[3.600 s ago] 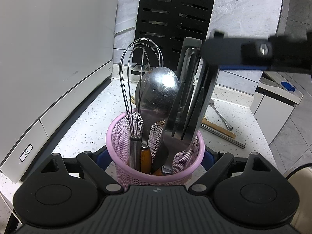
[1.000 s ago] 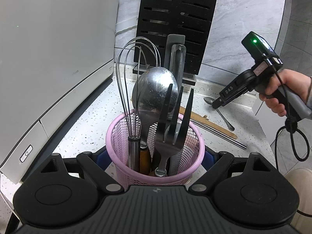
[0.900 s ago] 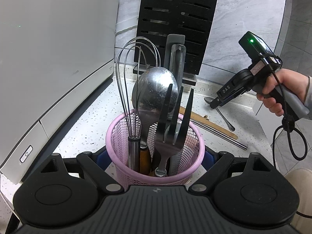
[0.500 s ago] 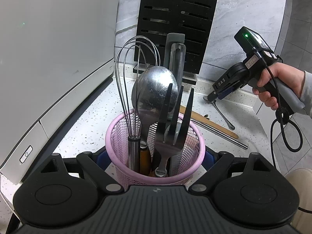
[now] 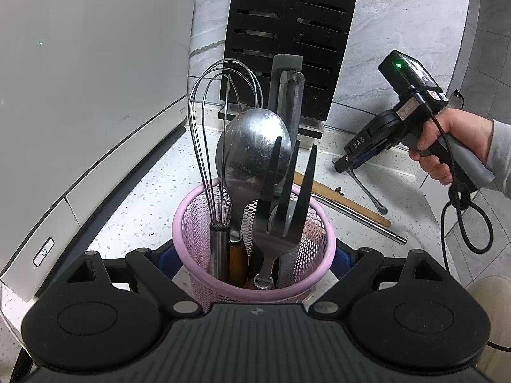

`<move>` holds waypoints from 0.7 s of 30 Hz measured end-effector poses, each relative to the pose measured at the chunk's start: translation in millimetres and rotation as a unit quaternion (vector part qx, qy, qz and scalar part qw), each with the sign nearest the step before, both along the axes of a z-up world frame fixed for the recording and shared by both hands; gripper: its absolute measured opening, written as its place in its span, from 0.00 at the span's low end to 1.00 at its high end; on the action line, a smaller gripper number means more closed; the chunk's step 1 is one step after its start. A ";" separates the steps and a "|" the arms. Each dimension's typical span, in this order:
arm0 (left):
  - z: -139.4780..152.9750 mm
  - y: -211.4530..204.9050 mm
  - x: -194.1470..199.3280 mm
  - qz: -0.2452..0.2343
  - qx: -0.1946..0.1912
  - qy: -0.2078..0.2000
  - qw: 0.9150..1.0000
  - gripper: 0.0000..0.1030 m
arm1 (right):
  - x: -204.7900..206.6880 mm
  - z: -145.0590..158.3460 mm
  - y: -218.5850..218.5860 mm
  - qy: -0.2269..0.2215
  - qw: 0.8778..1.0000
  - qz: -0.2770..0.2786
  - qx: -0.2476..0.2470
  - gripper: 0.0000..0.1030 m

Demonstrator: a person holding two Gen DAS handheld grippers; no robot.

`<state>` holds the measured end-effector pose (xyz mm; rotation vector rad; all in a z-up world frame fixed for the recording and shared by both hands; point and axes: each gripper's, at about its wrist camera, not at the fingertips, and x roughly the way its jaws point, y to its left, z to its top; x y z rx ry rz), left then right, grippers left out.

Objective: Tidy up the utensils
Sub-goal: 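Move the right gripper to the silver spoon lying by the wall, then close the right gripper on the silver spoon's handle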

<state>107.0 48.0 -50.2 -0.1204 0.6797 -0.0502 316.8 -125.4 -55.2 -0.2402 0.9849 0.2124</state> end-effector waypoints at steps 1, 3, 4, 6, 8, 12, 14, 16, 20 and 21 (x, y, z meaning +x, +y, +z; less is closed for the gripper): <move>-0.1 0.2 0.2 0.000 0.000 0.000 1.000 0.99 | -3.0 -0.1 -0.7 0.000 1.000 0.004 0.001 0.26; 0.0 0.0 0.3 0.000 0.001 0.001 1.000 0.99 | -8.4 -1.1 -2.0 -0.001 1.000 0.008 0.006 0.26; 0.2 -0.1 0.5 0.001 0.001 0.001 1.000 0.99 | -11.8 -0.9 -3.5 0.000 1.000 0.011 0.012 0.26; 0.3 -0.1 0.6 0.001 0.001 0.001 1.000 0.99 | -18.2 -1.4 -8.3 0.006 0.999 0.016 0.032 0.26; 0.4 0.1 0.6 0.001 0.001 0.001 1.000 0.99 | -28.5 -0.8 -13.5 0.015 0.998 0.022 0.059 0.26; 0.8 -0.4 0.8 0.001 0.001 0.002 1.000 0.99 | -49.0 3.7 -18.6 0.015 0.995 0.039 0.086 0.26; 0.9 -0.6 0.7 0.002 0.001 0.002 1.000 0.99 | -59.8 6.6 -19.5 0.016 0.994 0.049 0.101 0.26; 0.9 -0.6 0.5 0.003 0.001 0.002 1.000 0.99 | -69.6 9.2 -19.3 0.021 0.991 0.060 0.117 0.26; 0.9 -0.6 0.7 0.002 0.001 0.002 1.000 0.99 | -88.8 10.1 -9.3 0.027 0.986 0.090 0.138 0.26; 1.0 -0.8 0.7 0.003 0.001 0.002 1.000 0.99 | -92.4 10.0 -6.2 0.031 0.984 0.098 0.144 0.26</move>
